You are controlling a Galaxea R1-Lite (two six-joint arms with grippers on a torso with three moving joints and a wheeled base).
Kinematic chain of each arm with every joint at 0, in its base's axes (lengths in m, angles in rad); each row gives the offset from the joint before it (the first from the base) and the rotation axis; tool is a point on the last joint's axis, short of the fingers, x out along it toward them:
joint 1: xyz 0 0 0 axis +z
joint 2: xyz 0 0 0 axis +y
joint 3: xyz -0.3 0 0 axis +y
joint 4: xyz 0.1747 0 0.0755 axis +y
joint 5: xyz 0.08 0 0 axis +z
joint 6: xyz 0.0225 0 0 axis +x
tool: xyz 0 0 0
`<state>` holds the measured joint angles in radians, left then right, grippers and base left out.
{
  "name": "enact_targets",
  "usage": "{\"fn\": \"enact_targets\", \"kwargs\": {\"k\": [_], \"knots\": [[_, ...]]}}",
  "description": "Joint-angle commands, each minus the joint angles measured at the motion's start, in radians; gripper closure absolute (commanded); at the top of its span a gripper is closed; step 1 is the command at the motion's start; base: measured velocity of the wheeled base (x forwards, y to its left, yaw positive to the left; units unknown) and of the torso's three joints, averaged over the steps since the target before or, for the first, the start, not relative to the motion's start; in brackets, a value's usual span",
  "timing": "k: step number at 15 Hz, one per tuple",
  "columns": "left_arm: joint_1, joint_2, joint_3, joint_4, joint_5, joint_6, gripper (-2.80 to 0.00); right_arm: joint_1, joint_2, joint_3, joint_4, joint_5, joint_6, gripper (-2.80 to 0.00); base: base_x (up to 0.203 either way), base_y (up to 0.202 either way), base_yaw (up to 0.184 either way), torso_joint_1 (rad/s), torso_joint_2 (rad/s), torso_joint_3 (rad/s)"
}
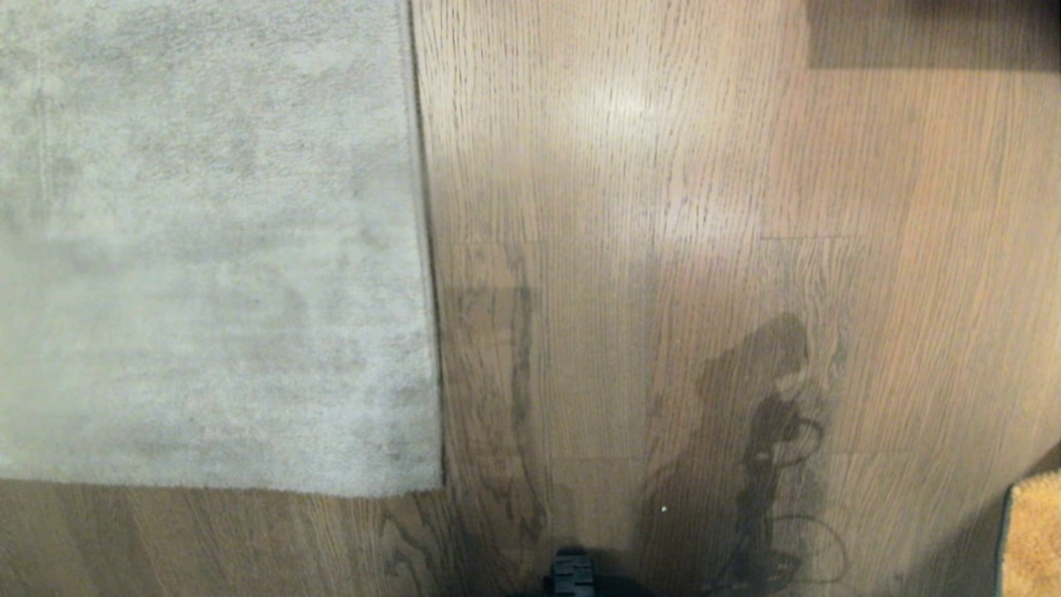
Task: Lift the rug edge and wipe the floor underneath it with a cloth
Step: Lift up the carpet
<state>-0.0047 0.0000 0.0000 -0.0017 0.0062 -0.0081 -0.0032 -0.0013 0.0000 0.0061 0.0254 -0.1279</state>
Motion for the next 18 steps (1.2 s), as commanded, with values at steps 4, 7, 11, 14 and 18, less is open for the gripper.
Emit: {"fn": "enact_targets", "kwargs": {"k": [4,7,11,14,18], "knots": [[0.0,0.0,-0.006,-0.007,0.002,-0.001,0.0,0.0,0.001,0.0,0.0,0.001,-0.001,0.0,0.0,0.0,0.0,0.0,0.0,0.0],[0.0,0.0,-0.079,-0.024,0.099,-0.002,0.0,0.0,0.001,0.0,0.0,0.001,-0.001,0.0,0.0,0.0,0.0,0.0,0.0,0.0],[0.0,0.0,-0.089,-0.024,0.106,-0.004,0.0,0.0,0.001,0.0,0.0,0.001,-0.001,0.0,0.0,0.0,0.0,0.0,0.0,0.0],[0.0,0.0,-0.087,-0.021,0.104,-0.004,0.0,0.0,0.001,0.0,0.0,0.001,-0.001,0.0,0.0,0.0,0.0,0.0,0.0,0.0],[0.0,0.0,-0.087,0.002,0.103,-0.006,0.0,0.0,0.001,0.0,0.0,0.001,-0.001,0.0,0.0,0.0,0.0,0.0,0.0,0.0]]}}
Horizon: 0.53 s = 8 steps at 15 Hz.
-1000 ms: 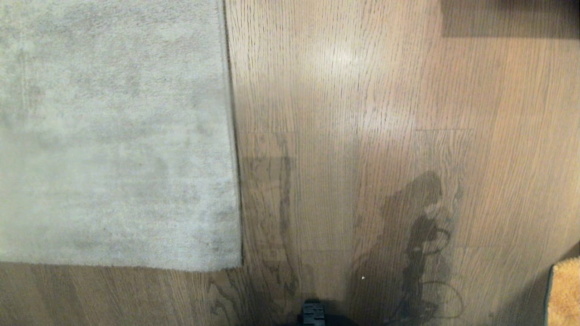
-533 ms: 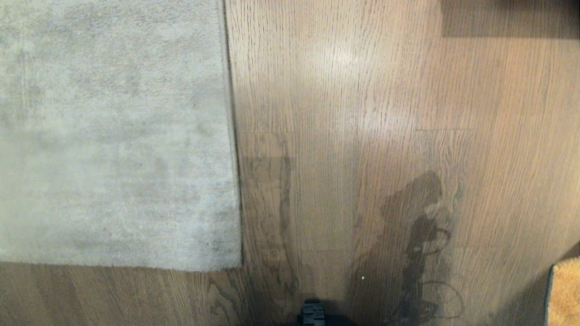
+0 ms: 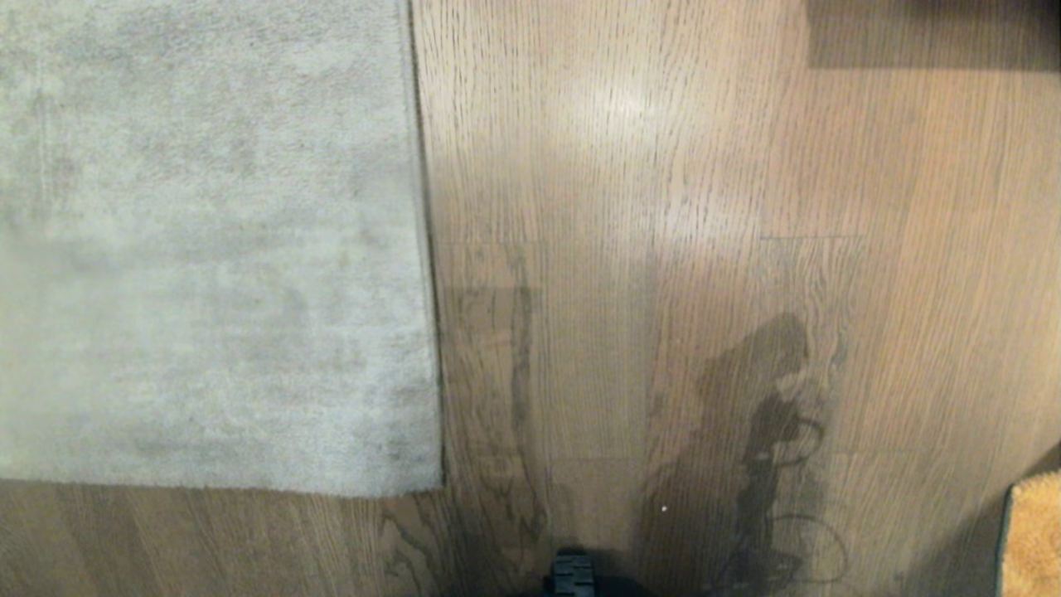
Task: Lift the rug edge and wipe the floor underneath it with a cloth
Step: Lift up the carpet
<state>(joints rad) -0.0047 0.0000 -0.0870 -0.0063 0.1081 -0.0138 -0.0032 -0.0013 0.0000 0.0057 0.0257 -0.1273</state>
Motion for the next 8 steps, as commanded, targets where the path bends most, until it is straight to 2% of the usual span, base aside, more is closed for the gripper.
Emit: {"fn": "enact_targets", "kwargs": {"k": [1,5,8], "knots": [[0.0,0.0,-0.003,0.026,0.001,0.0,0.0,0.0,0.001,0.0,0.0,0.0,-0.002,0.0,0.0,0.0,0.0,0.0,0.0,0.0],[0.0,0.0,-0.025,0.094,-0.006,0.0,0.0,0.0,0.001,0.0,0.0,0.0,-0.002,0.0,0.0,0.0,0.0,0.0,0.0,0.0],[0.0,0.045,-0.028,0.124,-0.051,0.0,0.0,0.0,0.001,0.0,0.0,0.0,-0.002,0.0,0.0,0.0,0.0,0.0,0.0,0.0]]}}
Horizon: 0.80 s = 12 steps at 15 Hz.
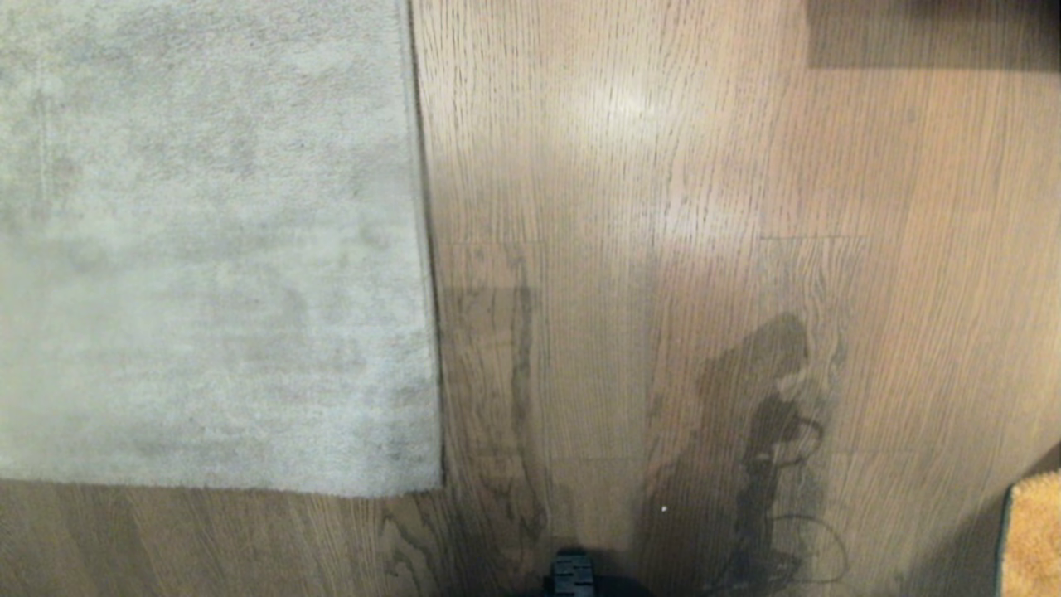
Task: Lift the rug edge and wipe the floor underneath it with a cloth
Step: Lift up the carpet
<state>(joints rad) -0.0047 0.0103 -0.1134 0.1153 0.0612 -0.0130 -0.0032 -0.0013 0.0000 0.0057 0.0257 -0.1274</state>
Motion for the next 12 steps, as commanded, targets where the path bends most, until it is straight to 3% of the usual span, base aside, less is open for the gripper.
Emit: {"fn": "enact_targets", "kwargs": {"k": [1,6,12], "knots": [[0.0,0.055,-0.003,0.004,-0.008,-0.001,0.0,0.0,0.001,0.0,0.0,0.0,-0.001,0.0,0.0,0.0,0.0,0.0,0.0,0.0],[0.0,0.088,-0.025,0.038,-0.009,-0.001,0.0,0.0,0.001,0.0,0.0,0.0,-0.001,0.0,0.0,0.0,0.0,0.0,0.0,0.0],[0.009,0.242,-0.065,0.034,-0.009,0.002,0.0,0.0,0.001,0.0,0.0,0.0,-0.001,0.0,0.0,0.0,0.0,0.0,0.0,0.0]]}}
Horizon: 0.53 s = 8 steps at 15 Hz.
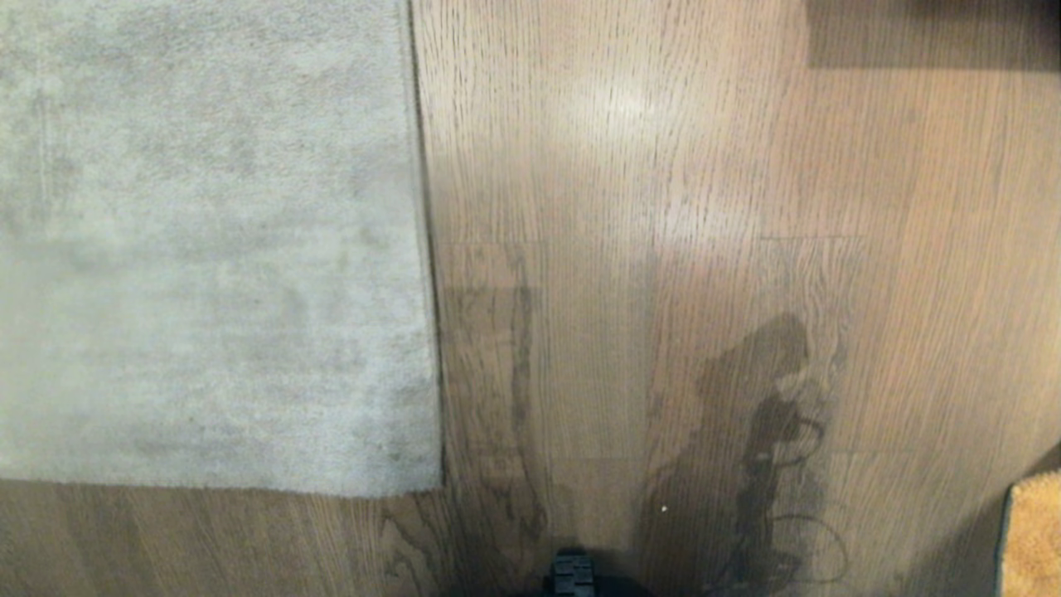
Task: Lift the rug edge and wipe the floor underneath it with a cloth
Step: Lift up the carpet
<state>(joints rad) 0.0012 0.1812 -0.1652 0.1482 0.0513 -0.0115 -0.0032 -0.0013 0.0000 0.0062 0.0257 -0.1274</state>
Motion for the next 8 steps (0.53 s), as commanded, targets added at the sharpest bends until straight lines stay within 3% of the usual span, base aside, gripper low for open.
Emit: {"fn": "enact_targets", "kwargs": {"k": [1,3,8], "knots": [[0.003,0.108,-0.025,0.001,0.0,0.001,0.0,0.0,0.001,0.0,0.0,0.0,-0.001,0.0,0.0,0.0,0.0,0.0,0.0,0.0],[0.001,0.197,-0.045,0.001,-0.024,0.004,0.0,0.0,0.001,0.0,0.0,0.0,-0.001,0.0,0.0,0.0,0.0,0.0,0.0,0.0],[-0.019,0.407,-0.06,0.001,-0.273,0.012,0.0,0.0,0.001,0.0,0.0,0.0,-0.001,0.0,0.0,0.0,0.0,0.0,0.0,0.0]]}}
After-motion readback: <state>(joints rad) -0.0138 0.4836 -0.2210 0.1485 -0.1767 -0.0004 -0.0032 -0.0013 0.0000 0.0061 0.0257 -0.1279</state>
